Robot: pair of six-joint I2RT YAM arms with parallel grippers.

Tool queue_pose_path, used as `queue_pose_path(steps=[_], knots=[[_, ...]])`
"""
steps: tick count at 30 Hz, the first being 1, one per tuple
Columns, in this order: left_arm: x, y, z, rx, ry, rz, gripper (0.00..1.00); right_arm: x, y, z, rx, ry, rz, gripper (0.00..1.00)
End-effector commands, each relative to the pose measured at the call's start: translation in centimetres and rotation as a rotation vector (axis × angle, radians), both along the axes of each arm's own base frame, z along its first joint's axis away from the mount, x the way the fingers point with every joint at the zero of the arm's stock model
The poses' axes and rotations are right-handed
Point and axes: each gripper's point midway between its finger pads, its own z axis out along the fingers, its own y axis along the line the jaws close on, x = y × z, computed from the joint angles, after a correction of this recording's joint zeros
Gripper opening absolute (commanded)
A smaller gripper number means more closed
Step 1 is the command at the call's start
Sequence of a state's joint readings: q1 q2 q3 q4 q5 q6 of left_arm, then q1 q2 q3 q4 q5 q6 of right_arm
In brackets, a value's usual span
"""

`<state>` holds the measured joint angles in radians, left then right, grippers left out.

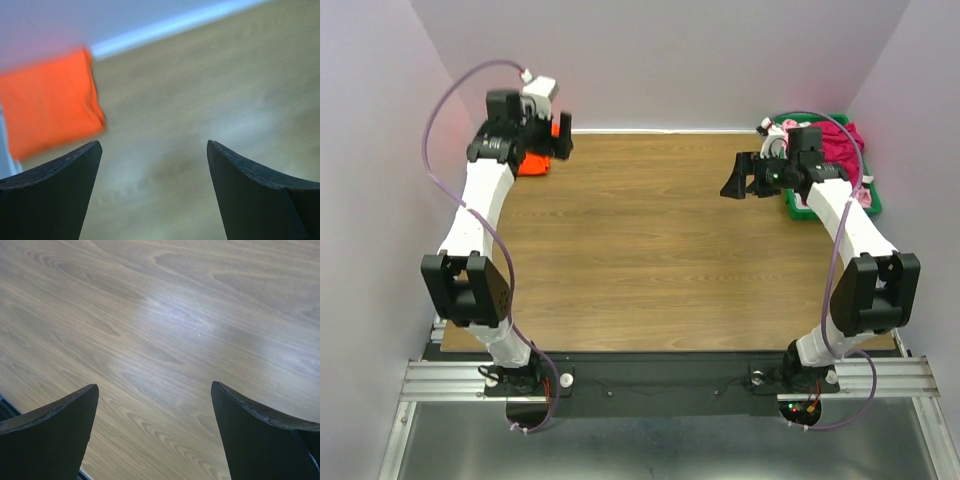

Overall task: Fold and stack the t-shirts
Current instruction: Neatly place the folded tshirt to the corner

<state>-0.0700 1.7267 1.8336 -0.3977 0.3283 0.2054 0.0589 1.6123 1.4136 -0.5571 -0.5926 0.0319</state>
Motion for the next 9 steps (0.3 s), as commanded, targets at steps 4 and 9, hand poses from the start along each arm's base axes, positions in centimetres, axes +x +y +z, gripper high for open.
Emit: queue_pose_path(steps=[4, 9], knots=[[-7.6, 1.6, -7.6, 0.055, 0.127, 0.030, 0.99, -2.6, -2.0, -1.6, -0.095, -0.003, -0.017, 1.00], [-11.0, 2.7, -10.5, 0.079, 0.127, 0.067, 0.99, -4.4, -2.3, -2.8, -0.106, 0.024, -0.021, 1.00]])
